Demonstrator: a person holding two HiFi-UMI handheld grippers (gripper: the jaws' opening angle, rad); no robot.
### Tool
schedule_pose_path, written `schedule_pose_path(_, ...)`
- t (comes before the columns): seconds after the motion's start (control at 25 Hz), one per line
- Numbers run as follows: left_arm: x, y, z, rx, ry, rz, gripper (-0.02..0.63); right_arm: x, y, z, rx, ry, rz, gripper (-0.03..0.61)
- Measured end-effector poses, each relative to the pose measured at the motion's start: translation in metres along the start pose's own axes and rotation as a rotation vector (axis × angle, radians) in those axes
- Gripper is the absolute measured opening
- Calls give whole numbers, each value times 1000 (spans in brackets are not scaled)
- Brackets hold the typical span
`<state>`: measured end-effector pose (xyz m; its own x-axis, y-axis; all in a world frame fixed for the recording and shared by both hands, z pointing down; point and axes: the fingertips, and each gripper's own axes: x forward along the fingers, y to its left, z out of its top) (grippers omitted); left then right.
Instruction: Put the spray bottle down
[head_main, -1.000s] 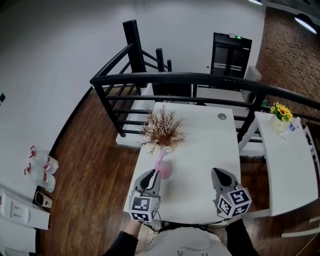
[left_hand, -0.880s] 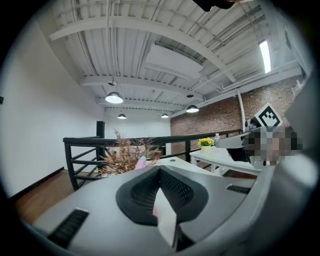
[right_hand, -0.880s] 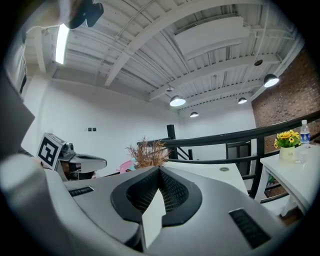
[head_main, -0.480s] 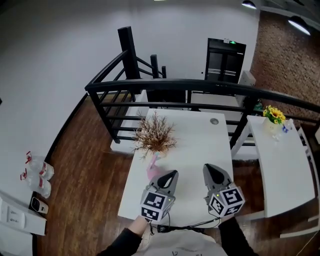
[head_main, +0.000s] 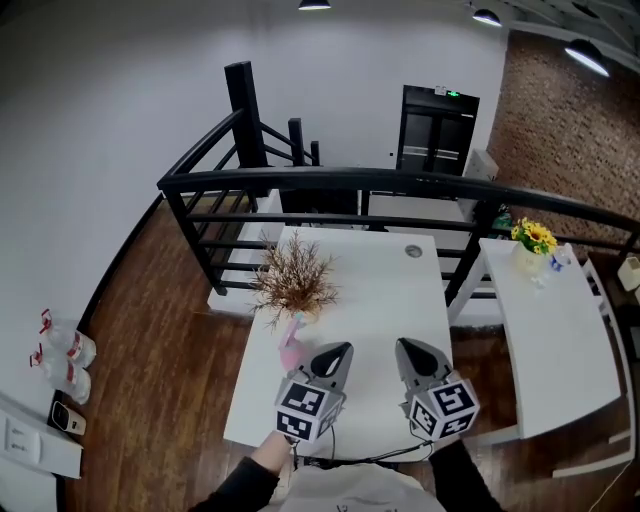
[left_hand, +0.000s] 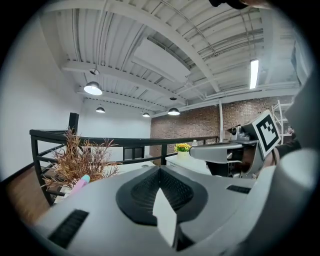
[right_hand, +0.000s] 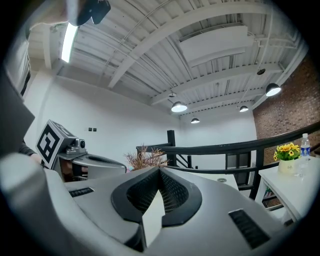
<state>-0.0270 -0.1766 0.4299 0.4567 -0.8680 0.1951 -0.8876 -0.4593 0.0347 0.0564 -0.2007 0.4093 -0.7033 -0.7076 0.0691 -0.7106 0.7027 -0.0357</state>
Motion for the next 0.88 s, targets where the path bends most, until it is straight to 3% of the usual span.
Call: schedule_pose_path(0.88, -3, -6, -6, -42, 19, -27, -2, -4, 8, -7, -1, 27, 30, -29)
